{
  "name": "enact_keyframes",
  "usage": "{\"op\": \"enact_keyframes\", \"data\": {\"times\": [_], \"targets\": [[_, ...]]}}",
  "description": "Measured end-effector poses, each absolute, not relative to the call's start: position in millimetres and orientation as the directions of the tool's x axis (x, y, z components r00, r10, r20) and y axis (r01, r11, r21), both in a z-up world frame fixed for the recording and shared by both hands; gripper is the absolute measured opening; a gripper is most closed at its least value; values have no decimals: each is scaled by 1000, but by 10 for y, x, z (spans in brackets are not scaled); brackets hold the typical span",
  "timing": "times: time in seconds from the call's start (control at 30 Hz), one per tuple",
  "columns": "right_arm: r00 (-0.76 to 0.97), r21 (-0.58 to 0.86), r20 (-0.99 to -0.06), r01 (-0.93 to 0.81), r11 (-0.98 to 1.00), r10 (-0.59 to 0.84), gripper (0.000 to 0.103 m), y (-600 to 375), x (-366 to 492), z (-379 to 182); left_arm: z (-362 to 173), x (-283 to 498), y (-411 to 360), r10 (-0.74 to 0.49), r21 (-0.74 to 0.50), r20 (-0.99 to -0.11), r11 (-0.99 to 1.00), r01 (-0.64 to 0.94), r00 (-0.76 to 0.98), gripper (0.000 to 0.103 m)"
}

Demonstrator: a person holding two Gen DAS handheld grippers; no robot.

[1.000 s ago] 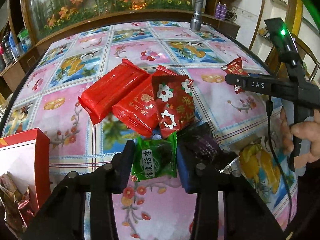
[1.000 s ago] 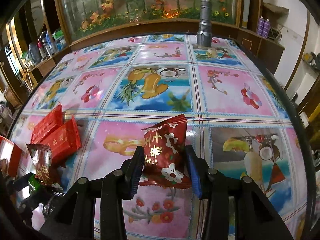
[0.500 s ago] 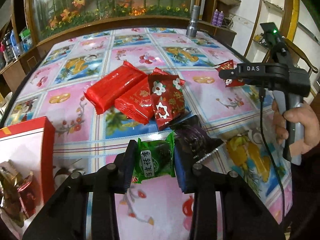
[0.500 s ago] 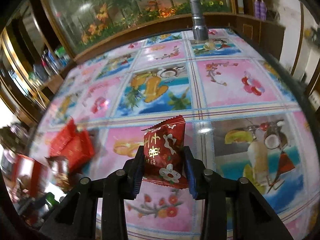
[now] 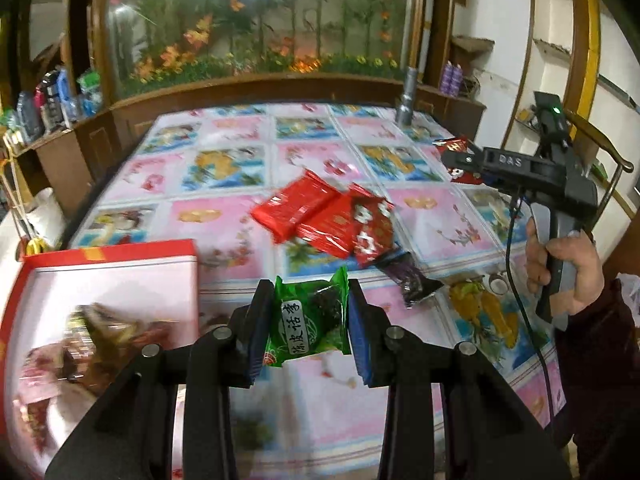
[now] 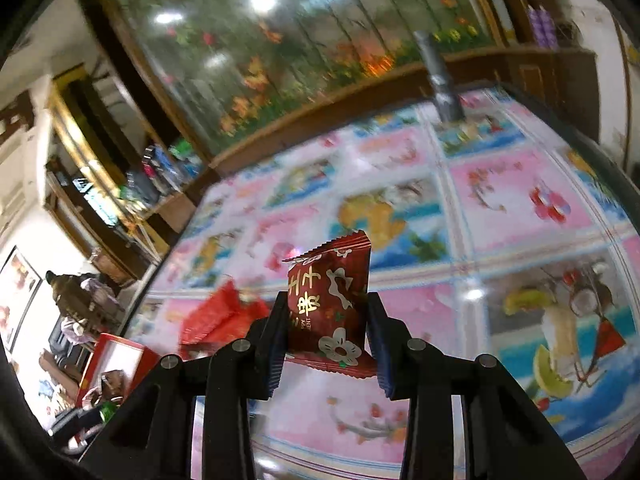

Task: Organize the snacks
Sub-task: 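Carry green pack with left and red flower-print pack with right into tray, release both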

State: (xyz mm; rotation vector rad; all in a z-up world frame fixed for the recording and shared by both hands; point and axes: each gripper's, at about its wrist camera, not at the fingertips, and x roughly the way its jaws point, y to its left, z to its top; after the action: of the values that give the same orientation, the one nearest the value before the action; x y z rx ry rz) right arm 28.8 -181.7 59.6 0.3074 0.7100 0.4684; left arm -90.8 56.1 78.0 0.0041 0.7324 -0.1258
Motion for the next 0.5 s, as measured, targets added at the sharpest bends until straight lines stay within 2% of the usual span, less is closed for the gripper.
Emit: {"op": "enact_keyframes", "data": {"times": [0.2, 0.5], "targets": [[650, 438, -468, -417, 796, 599, 37, -1397, 27, 732, 890, -1108, 938, -63, -38, -630, 998, 50, 774, 33], [521, 467, -428, -573, 674, 739, 37, -420, -387, 708, 879, -1313, 1596, 24, -74, -607, 994, -87, 794, 33]]}}
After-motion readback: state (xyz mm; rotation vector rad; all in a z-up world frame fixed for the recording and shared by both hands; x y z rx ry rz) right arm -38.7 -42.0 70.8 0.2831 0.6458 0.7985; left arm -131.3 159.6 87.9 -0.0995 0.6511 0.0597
